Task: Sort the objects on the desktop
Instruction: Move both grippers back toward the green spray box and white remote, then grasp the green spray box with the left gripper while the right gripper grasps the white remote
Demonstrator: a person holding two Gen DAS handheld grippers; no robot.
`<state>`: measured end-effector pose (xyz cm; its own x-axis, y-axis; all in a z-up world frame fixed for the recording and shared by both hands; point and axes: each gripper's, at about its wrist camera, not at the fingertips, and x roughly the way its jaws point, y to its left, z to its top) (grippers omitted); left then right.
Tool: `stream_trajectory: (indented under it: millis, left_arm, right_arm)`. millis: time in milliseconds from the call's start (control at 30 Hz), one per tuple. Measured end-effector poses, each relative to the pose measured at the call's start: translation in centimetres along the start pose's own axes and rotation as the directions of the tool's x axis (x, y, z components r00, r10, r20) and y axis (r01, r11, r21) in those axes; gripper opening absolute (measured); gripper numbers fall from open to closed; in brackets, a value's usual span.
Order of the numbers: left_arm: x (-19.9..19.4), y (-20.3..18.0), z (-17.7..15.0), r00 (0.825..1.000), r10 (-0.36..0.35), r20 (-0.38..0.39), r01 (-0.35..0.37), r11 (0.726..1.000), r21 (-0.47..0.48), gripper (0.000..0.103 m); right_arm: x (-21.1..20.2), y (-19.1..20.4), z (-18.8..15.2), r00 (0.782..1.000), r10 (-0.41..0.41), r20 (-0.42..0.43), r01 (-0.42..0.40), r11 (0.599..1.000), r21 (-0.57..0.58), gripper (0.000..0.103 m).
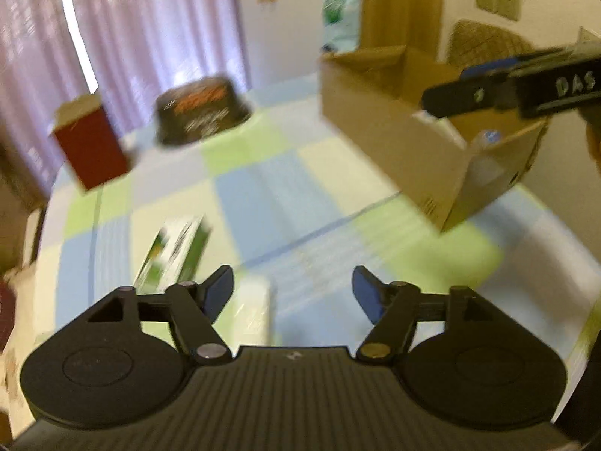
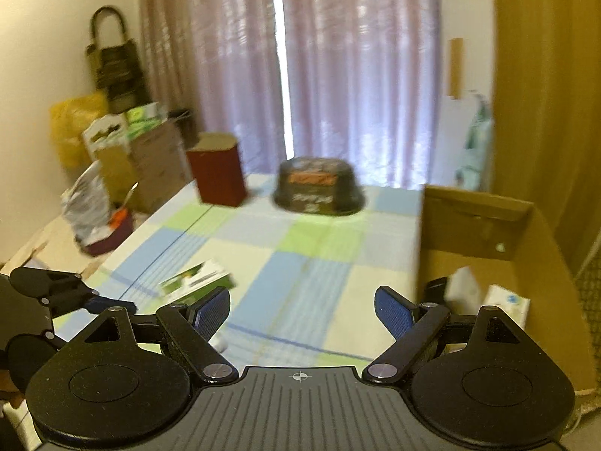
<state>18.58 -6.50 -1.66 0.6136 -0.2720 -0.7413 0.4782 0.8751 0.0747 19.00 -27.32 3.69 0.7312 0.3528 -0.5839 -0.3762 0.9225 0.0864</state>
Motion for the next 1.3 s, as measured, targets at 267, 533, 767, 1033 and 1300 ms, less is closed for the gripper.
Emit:
stream_trajectory:
  millis: [267,533,767,1033,1300]
  left_arm:
    - [-0.5,6.0,-4.5,0.995,0.091,-0.047,-0.094,0.992,-0.083,0.075]
    - [2.0,10.5,-4.3,0.99,0.141,-0.025,-0.143,0.985,-0.093,0.077]
    - [6.6,13.3,-2.2,0.991,0.129,0.016,-0.128,0.989,-0.081,0.077]
    - [12.7,13.3,-0.9,0.998,0.052,-0.03,-0.052,0.999,0.001,0.074]
    - [13.5,13.8,-1.7,0.997,0.048,-0.058,-0.049,0.999,-0.019,0.053]
  right_arm:
    - [3.3,3.5,-2.4,0.994,0.047,-0.102,-0.046,0.999,0.014,0.087]
    - [7.6,7.2,-6.3,0.974,0.078,-0.214,-0.047,0.989,0.144,0.087]
    - [11.1,9.5,-8.7,0.959,0.107,-0.261,-0.052,0.976,0.209,0.087]
    - [12.8,9.3,-10.2,0.961,0.082,-0.264,-0.027,0.978,0.206,0.087]
    - [14.8,10.1,-10.1,0.962,0.087,-0.257,-0.039,0.982,0.185,0.087]
